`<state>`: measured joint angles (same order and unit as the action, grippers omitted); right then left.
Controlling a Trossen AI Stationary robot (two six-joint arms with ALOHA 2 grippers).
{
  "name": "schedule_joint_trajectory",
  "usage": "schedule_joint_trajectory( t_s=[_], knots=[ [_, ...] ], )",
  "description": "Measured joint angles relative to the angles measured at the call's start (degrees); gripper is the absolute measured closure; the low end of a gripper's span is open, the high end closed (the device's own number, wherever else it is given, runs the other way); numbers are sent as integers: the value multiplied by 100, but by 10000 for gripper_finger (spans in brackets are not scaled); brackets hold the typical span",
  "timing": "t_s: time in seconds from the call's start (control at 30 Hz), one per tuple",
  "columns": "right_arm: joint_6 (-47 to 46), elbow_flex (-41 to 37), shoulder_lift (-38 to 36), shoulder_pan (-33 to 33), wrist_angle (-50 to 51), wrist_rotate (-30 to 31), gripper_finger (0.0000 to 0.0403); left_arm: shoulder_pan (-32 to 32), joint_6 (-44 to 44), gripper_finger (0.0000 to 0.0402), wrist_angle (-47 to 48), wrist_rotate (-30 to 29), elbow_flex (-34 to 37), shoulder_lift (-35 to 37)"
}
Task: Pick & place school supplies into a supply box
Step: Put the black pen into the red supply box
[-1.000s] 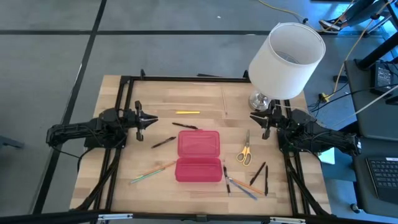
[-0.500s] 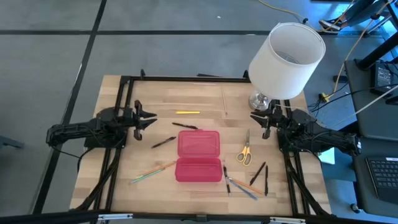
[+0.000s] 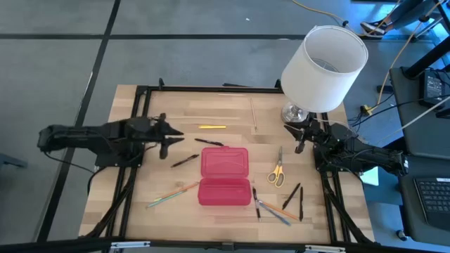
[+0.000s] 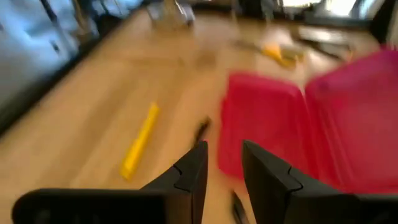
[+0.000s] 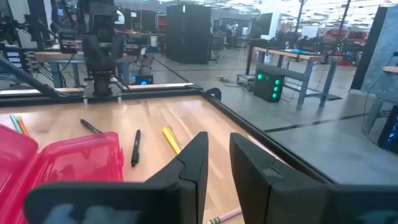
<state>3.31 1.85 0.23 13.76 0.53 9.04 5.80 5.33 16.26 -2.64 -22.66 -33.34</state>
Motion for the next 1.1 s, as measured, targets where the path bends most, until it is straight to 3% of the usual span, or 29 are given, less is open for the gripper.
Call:
schedule_joint_trajectory(
  t_s=[0.23,0.47,0.77,1.1],
  knots=[
    [-2,0,0,0,13,2,331,-823,757,311,1769,-453,-1289,-1911],
    [-2,0,0,-1,33,2,331,-1226,2390,307,1856,-483,-1429,-3193],
    [9,0,0,-1,57,2,331,-1226,3352,308,1870,207,-1427,-4035],
    [-4,0,0,-1,59,2,331,-1338,3597,320,1953,198,-1427,-4640]
  ],
)
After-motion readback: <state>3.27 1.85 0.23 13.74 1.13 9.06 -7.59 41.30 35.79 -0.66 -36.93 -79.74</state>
